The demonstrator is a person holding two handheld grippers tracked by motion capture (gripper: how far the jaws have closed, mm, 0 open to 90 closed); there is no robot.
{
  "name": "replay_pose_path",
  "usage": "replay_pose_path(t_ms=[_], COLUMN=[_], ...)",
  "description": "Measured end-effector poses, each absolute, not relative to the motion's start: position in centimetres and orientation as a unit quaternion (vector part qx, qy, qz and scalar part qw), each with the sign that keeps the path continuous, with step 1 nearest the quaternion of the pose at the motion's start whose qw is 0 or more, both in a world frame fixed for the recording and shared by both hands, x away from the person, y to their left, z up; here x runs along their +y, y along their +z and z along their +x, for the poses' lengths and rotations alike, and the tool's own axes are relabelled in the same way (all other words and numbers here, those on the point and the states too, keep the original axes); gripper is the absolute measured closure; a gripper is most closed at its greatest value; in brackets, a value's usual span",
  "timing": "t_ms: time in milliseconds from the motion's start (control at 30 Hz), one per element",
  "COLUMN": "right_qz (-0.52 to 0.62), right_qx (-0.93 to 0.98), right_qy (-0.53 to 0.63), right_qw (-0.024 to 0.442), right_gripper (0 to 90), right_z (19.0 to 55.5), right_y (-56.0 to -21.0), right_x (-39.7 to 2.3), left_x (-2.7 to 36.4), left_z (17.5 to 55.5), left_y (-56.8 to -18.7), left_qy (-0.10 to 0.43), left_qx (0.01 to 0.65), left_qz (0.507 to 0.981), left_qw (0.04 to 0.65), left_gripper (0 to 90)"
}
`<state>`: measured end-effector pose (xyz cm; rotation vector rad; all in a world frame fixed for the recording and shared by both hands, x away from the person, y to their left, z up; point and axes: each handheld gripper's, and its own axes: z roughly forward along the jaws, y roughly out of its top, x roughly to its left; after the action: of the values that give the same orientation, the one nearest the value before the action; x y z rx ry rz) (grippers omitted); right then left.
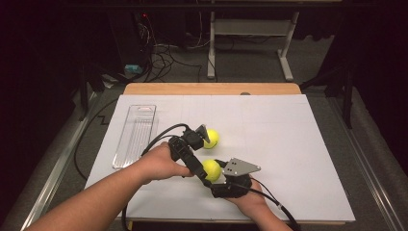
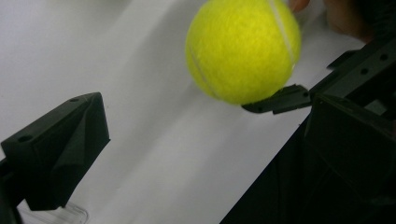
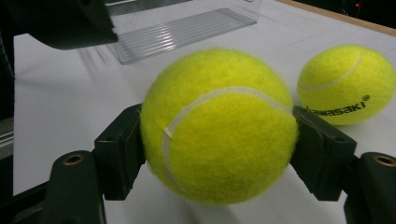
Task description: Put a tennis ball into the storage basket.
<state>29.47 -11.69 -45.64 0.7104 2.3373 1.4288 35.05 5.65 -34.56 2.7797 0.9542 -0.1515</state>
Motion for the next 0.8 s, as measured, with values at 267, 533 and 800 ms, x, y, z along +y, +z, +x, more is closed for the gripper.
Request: replay_pose_path(t_ms=[267, 533, 800], right_qz=[0.245, 0.240, 0.240], right_qx=[0.807, 0.798, 0.796], right_qy=[0.519, 0.535, 0.539], right_qw=[0.140, 0.139, 0.138], right_gripper=[27.0, 27.0, 27.0], right_z=[29.2, 28.9, 28.7], right_y=[-45.5, -45.2, -45.0], right_x=[-11.4, -11.4, -11.4], left_x=[4.8, 3.9, 3.3], left_z=[35.4, 35.6, 35.7], left_y=[-34.9, -35.6, -36.1], left_qy=[-0.071, -0.083, -0.091], left_qx=[0.324, 0.325, 0.329], left_qz=[0.938, 0.937, 0.935], left_qw=[0.105, 0.101, 0.101], left_gripper=[0.7, 1.0, 5.3])
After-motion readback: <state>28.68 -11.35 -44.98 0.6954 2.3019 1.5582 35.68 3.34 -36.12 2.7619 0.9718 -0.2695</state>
